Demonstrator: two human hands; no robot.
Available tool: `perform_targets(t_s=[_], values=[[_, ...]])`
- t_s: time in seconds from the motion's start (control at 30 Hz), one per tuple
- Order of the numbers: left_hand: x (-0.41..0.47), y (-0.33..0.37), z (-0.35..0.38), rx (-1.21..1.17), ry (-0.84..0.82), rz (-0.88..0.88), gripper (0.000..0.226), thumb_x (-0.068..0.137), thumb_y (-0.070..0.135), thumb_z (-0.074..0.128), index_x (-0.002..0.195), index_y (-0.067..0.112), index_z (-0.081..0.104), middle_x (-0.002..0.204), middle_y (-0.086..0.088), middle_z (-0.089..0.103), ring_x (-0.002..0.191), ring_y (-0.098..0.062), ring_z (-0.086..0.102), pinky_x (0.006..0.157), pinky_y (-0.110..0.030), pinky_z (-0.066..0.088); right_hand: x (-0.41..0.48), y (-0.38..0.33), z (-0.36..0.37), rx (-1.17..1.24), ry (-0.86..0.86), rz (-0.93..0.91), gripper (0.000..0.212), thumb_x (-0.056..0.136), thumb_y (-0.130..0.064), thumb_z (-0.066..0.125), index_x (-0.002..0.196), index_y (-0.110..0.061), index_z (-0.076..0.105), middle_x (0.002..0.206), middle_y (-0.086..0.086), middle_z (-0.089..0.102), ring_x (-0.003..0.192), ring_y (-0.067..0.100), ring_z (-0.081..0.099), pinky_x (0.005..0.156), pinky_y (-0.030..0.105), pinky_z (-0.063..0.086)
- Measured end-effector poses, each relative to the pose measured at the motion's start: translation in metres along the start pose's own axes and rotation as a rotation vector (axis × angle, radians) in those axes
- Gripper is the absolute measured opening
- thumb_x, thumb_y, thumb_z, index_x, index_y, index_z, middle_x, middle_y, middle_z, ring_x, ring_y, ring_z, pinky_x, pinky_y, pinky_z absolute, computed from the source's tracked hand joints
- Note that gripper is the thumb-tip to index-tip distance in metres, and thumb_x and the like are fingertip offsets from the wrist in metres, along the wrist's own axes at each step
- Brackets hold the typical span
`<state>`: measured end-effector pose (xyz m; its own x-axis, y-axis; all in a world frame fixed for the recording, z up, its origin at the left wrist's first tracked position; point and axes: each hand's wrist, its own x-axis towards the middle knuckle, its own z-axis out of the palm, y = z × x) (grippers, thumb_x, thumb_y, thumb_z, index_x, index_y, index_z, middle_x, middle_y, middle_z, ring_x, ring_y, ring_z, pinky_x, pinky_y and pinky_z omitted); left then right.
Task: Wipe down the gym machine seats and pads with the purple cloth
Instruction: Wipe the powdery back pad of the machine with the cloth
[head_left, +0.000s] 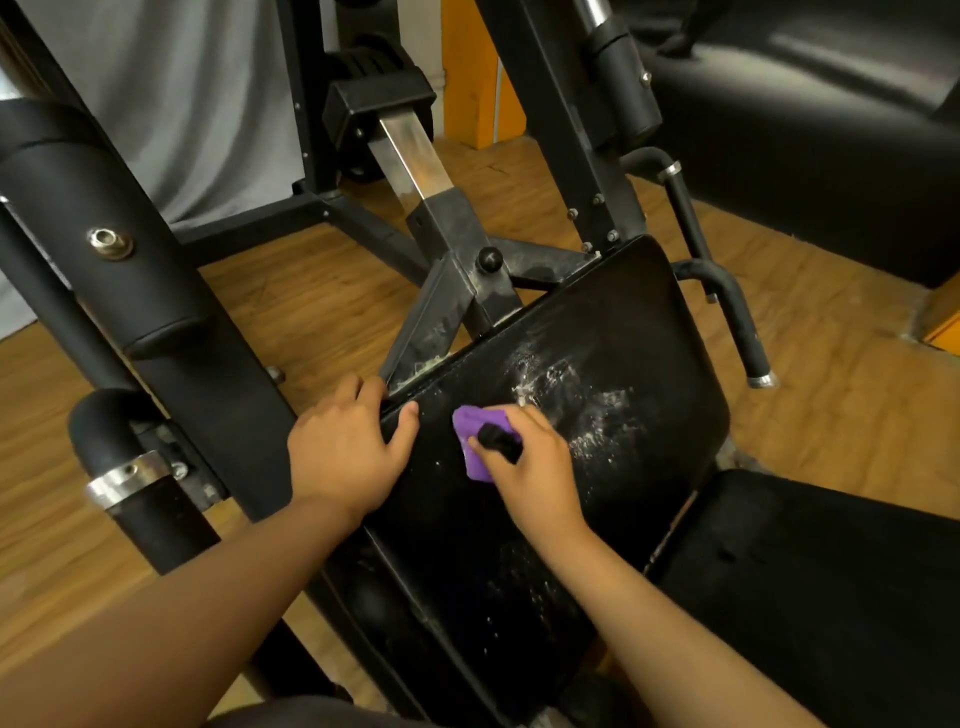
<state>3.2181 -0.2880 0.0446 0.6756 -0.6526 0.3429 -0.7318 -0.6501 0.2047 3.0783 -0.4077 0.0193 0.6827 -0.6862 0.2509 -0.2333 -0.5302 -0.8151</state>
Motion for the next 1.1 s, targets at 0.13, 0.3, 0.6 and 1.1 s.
perform_targets(t_s=[0.13, 0.3, 0.6, 1.1], values=[[0.0, 0.001, -0.001, 0.01, 0.012, -0.021, 0.035, 0.093, 0.048, 0.047, 0.097, 0.015, 0.06, 0.09, -0.005, 0.056, 0.075, -0.029, 0.06, 0.057, -0.029, 0.031, 0.009, 0.015, -0.013, -0.044, -0.011, -0.016, 0.014, 0.083, -0.01, 0.071, 0.096, -0.014, 0.068, 0.093, -0.002, 0.059, 0.082, 0.006, 0.055, 0.074, 0.006, 0.039], [-0.002, 0.004, -0.001, 0.034, 0.023, -0.02, 0.036, 0.093, 0.047, 0.047, 0.1, 0.015, 0.062, 0.089, -0.004, 0.057, 0.076, -0.027, 0.06, 0.056, -0.028, 0.03, 0.057, 0.049, -0.042, -0.142, 0.149, 0.122, 0.015, 0.086, -0.018, 0.069, 0.098, -0.009, 0.065, 0.097, 0.004, 0.061, 0.087, 0.014, 0.059, 0.073, 0.019, 0.045], [-0.001, 0.001, -0.002, -0.028, 0.026, -0.008, 0.045, 0.091, 0.052, 0.037, 0.094, 0.015, 0.063, 0.086, -0.002, 0.056, 0.069, -0.022, 0.057, 0.053, -0.027, 0.035, 0.059, 0.087, -0.068, -0.164, 0.413, 0.525, 0.014, 0.088, -0.016, 0.065, 0.102, -0.012, 0.066, 0.1, 0.008, 0.065, 0.1, 0.027, 0.061, 0.08, 0.027, 0.039], [-0.005, 0.005, -0.002, -0.055, 0.052, -0.035, 0.032, 0.092, 0.042, 0.054, 0.094, 0.011, 0.064, 0.085, -0.006, 0.056, 0.068, -0.026, 0.057, 0.054, -0.027, 0.029, -0.018, 0.03, -0.004, -0.02, 0.158, 0.066, 0.026, 0.075, -0.001, 0.073, 0.097, -0.016, 0.07, 0.095, 0.0, 0.064, 0.088, 0.007, 0.058, 0.083, 0.017, 0.045]])
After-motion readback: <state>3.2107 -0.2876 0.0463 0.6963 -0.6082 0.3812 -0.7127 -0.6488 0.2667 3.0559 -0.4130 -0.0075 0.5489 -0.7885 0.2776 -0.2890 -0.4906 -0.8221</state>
